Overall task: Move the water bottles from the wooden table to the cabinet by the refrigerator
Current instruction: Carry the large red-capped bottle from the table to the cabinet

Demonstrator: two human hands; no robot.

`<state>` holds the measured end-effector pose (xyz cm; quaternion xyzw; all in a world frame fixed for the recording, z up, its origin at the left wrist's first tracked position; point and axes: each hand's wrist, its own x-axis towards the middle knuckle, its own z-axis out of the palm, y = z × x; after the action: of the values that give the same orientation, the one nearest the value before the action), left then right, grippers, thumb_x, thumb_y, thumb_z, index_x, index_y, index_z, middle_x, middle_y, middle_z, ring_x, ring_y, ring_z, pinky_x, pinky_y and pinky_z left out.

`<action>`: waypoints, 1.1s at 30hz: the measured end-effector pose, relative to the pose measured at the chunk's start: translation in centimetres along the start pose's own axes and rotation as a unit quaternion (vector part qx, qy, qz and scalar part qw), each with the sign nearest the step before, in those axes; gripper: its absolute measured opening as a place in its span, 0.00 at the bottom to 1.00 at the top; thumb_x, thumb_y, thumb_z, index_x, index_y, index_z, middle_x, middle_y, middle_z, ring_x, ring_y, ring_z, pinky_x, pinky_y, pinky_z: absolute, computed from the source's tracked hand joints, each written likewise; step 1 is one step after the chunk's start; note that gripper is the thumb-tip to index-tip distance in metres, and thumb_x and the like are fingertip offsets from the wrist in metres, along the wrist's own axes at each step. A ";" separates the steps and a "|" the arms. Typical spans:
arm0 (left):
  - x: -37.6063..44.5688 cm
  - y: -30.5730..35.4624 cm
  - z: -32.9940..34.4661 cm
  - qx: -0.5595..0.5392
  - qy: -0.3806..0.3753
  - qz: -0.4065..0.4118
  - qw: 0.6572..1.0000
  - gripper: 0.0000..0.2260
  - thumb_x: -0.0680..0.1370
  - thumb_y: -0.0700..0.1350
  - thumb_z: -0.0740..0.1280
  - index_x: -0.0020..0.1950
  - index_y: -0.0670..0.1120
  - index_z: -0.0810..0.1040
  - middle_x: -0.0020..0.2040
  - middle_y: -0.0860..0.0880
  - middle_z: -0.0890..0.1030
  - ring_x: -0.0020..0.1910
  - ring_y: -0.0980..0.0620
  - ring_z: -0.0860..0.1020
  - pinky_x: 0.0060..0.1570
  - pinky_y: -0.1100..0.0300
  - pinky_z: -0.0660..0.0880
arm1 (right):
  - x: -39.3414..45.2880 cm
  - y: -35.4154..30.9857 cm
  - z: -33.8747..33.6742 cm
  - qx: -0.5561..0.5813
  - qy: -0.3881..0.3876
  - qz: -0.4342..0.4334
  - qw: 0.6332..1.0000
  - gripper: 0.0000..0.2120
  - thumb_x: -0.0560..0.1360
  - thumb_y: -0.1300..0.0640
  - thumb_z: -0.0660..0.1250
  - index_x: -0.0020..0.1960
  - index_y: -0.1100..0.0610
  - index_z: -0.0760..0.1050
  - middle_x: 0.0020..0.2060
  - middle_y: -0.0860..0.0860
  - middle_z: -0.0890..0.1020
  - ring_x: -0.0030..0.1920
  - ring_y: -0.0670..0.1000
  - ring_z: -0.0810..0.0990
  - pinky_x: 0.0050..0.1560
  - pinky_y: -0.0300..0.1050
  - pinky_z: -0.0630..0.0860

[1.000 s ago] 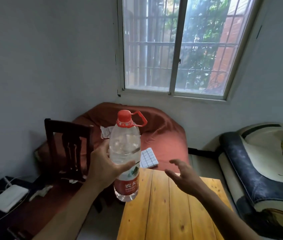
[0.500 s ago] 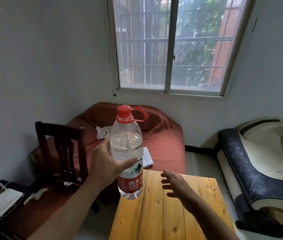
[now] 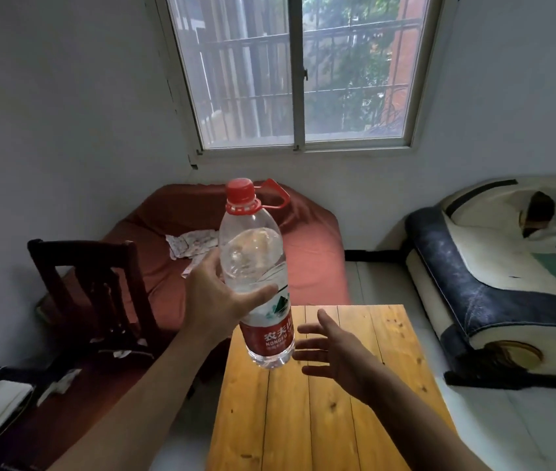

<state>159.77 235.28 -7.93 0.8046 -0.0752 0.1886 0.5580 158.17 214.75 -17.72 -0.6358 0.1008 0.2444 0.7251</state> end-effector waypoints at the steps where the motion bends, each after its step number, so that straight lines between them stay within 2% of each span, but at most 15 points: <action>1: 0.1 -0.1 0.3 -0.007 -0.007 0.001 1.000 0.33 0.57 0.55 0.84 0.58 0.47 0.80 0.51 0.51 0.86 0.48 0.53 0.85 0.45 0.49 0.84 | -0.3 0.1 -0.1 0.005 0.011 0.002 1.000 0.28 0.79 0.34 0.52 0.64 0.54 0.74 0.57 0.56 0.82 0.58 0.56 0.82 0.59 0.54 0.79; 6: 0.2 -0.4 0.6 -0.046 -0.034 0.021 0.998 0.32 0.58 0.55 0.84 0.59 0.47 0.80 0.51 0.53 0.86 0.48 0.55 0.85 0.43 0.55 0.84 | -1.7 0.8 0.3 0.024 0.078 0.003 0.997 0.29 0.78 0.33 0.53 0.65 0.53 0.74 0.58 0.56 0.81 0.58 0.57 0.81 0.59 0.56 0.78; 10: 0.6 -0.7 0.0 -0.062 -0.090 0.047 0.993 0.32 0.61 0.50 0.84 0.61 0.44 0.79 0.55 0.50 0.85 0.52 0.53 0.85 0.47 0.50 0.84 | -3.5 1.1 2.2 0.052 0.136 0.001 0.989 0.29 0.78 0.31 0.53 0.65 0.51 0.74 0.59 0.56 0.80 0.61 0.58 0.78 0.64 0.62 0.73; 13: 1.0 -0.4 -0.3 -0.054 -0.139 0.112 0.983 0.33 0.61 0.54 0.83 0.61 0.44 0.79 0.55 0.50 0.84 0.53 0.55 0.84 0.47 0.57 0.83 | -4.9 1.9 3.7 0.091 0.176 -0.026 0.980 0.28 0.78 0.32 0.54 0.65 0.50 0.74 0.60 0.57 0.80 0.62 0.58 0.78 0.65 0.63 0.72; 17: 1.0 0.3 0.0 -0.081 -0.197 0.152 0.965 0.38 0.60 0.63 0.78 0.63 0.44 0.77 0.56 0.50 0.84 0.53 0.55 0.83 0.47 0.57 0.83 | -7.4 3.0 4.7 0.172 0.239 -0.056 0.954 0.28 0.78 0.33 0.54 0.65 0.51 0.74 0.59 0.59 0.81 0.62 0.60 0.77 0.64 0.64 0.72; 23: -1.1 3.3 2.8 -0.162 -0.297 0.169 0.926 0.38 0.60 0.64 0.77 0.63 0.44 0.77 0.56 0.50 0.84 0.53 0.54 0.83 0.47 0.53 0.84 | -13.5 4.8 4.4 0.224 0.318 -0.090 0.917 0.30 0.76 0.32 0.53 0.66 0.51 0.73 0.60 0.60 0.81 0.63 0.61 0.77 0.60 0.58 0.71; 26: -3.4 5.3 4.9 -0.188 -0.342 0.190 0.901 0.39 0.60 0.65 0.78 0.65 0.47 0.75 0.57 0.52 0.83 0.55 0.55 0.82 0.49 0.53 0.83 | -16.7 6.2 3.8 0.257 0.349 -0.097 0.896 0.31 0.77 0.31 0.51 0.68 0.52 0.71 0.64 0.61 0.78 0.64 0.61 0.75 0.69 0.61 0.65; 28: -5.4 6.8 6.5 -0.184 -0.370 0.214 0.885 0.39 0.60 0.67 0.76 0.65 0.50 0.73 0.58 0.55 0.81 0.56 0.59 0.81 0.50 0.57 0.83 | -19.1 7.3 3.0 0.272 0.371 -0.091 0.883 0.32 0.77 0.30 0.50 0.69 0.52 0.70 0.66 0.61 0.76 0.66 0.63 0.73 0.73 0.64 0.61; 31: -9.1 9.3 9.0 -0.192 -0.394 0.221 0.871 0.37 0.59 0.71 0.75 0.62 0.57 0.70 0.55 0.62 0.79 0.54 0.67 0.79 0.47 0.71 0.78 | -23.3 9.0 1.4 0.286 0.409 -0.086 0.863 0.34 0.76 0.28 0.50 0.68 0.52 0.70 0.68 0.61 0.74 0.69 0.65 0.70 0.74 0.67 0.58; 33: -12.0 11.0 10.7 -0.198 -0.409 0.225 0.862 0.39 0.59 0.73 0.73 0.64 0.57 0.69 0.56 0.63 0.78 0.52 0.69 0.78 0.45 0.76 0.75 | -26.3 10.4 0.1 0.294 0.430 -0.090 0.849 0.35 0.75 0.27 0.50 0.68 0.51 0.70 0.69 0.60 0.73 0.69 0.64 0.70 0.74 0.66 0.58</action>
<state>147.47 220.29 -6.24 0.6429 -0.5118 -0.0562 0.5671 130.52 209.67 -14.77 -0.4405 0.4120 -0.1612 0.7812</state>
